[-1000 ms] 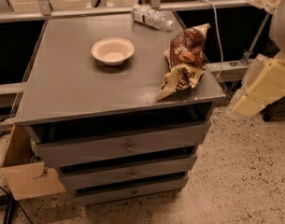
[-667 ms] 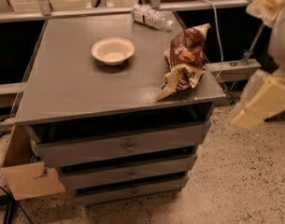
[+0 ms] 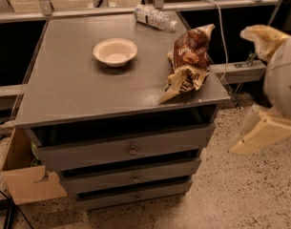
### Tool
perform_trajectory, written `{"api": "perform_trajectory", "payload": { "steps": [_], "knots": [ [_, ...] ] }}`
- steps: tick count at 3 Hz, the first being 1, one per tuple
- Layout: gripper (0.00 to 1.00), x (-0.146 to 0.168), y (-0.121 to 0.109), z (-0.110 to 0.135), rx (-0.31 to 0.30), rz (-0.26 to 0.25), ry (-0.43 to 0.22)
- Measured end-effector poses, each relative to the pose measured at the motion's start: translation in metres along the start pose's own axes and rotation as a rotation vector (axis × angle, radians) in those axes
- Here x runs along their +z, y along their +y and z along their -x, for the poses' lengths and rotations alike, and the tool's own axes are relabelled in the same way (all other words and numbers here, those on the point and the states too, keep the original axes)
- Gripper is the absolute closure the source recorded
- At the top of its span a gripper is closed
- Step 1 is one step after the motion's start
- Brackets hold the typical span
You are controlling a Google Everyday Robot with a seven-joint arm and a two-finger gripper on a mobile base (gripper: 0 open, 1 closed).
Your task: Open middle drawer
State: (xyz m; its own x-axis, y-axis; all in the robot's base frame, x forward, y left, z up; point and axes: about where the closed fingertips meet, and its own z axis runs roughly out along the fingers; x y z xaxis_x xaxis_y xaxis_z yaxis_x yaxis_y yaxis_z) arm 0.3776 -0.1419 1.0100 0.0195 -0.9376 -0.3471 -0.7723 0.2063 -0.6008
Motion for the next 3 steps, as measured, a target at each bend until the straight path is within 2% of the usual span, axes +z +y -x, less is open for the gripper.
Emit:
{"api": "perform_trajectory", "payload": {
  "steps": [1, 2, 3],
  "knots": [
    [0.0, 0.027, 0.029, -0.013, -0.158, -0.041, 0.019],
    [0.0, 0.074, 0.075, -0.038, -0.21, 0.017, 0.058],
    [0.0, 0.084, 0.09, -0.048, -0.205, 0.042, 0.069]
  ]
}}
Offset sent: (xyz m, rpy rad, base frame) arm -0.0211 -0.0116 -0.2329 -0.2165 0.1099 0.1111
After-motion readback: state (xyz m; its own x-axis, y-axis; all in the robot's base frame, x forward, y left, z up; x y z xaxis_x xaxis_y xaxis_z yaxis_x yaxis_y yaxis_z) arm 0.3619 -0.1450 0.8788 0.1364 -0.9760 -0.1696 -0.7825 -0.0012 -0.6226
